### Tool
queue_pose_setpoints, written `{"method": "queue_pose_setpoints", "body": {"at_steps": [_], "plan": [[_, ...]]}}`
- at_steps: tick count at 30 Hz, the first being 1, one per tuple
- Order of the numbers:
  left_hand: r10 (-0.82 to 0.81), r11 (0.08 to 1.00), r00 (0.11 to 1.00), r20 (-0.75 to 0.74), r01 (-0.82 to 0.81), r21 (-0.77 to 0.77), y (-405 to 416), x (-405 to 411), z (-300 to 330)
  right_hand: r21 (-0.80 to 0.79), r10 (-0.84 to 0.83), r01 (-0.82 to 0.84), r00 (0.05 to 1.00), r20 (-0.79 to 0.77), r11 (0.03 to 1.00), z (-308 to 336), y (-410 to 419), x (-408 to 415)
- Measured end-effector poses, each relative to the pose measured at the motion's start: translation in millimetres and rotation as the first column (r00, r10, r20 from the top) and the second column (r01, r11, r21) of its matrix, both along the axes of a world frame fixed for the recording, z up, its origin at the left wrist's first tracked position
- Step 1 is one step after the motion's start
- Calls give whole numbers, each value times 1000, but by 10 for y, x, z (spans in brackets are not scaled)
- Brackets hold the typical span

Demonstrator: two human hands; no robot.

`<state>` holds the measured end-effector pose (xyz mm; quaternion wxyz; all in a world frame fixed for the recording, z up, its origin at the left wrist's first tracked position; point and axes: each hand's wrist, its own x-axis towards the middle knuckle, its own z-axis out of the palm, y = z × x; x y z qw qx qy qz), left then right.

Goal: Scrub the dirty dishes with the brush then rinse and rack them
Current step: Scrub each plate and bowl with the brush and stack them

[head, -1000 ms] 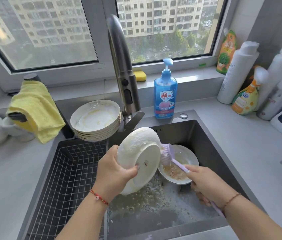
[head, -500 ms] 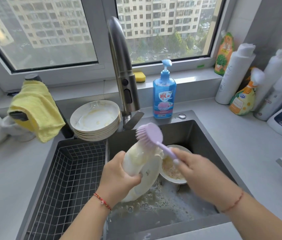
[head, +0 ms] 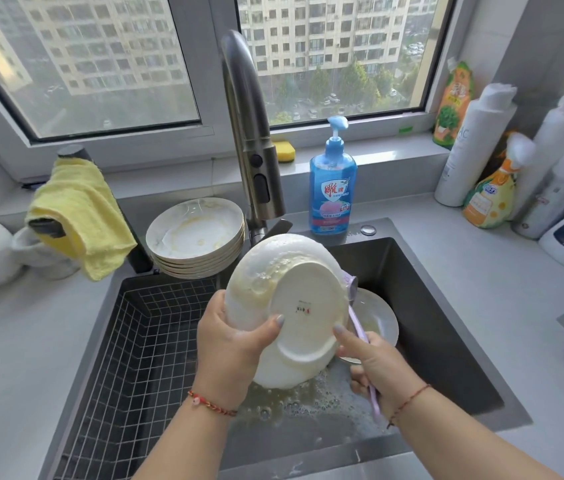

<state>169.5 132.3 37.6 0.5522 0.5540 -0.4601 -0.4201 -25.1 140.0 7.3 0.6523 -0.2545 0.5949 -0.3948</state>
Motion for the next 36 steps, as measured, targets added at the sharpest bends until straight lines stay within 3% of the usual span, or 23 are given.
{"method": "queue_pose_setpoints", "body": {"at_steps": [4,7,10,14,18,21,23,26,30,33,36], "plan": [[-29,999,997,-78,28,-18,14,-25,18,-45,-15,24,983,183,999,-18,-21,21],[-69,997,992,-105,72,25,6,40,-12,-105,-27,45,986,167,994,33,-28,-36],[-109,991,993,-40,112,76,-20,120,-5,-162,23,-19,1000,20,987,166,-38,-137],[-234,966,953,194,206,154,-104,218,82,-206,155,-198,966,-208,958,286,-111,-264],[-415,910,797,438,354,217,-167,242,169,-221,284,-432,826,-487,875,301,-147,-310],[-494,867,669,555,426,257,-145,210,168,-206,305,-502,751,-585,840,264,-140,-303],[-513,854,636,576,448,266,-114,183,123,-202,287,-507,724,-628,838,230,-146,-300],[-476,872,642,600,432,229,-79,132,35,-223,228,-484,707,-669,846,204,-162,-283],[-335,940,723,605,300,161,-67,171,-35,-303,38,-234,843,-537,924,207,-133,-289],[-222,975,797,561,173,141,-83,267,-33,-223,-33,-74,898,-439,972,104,-85,-334],[-156,986,838,523,102,130,-94,308,-37,-107,32,-85,906,-423,991,10,-10,-307]]}}
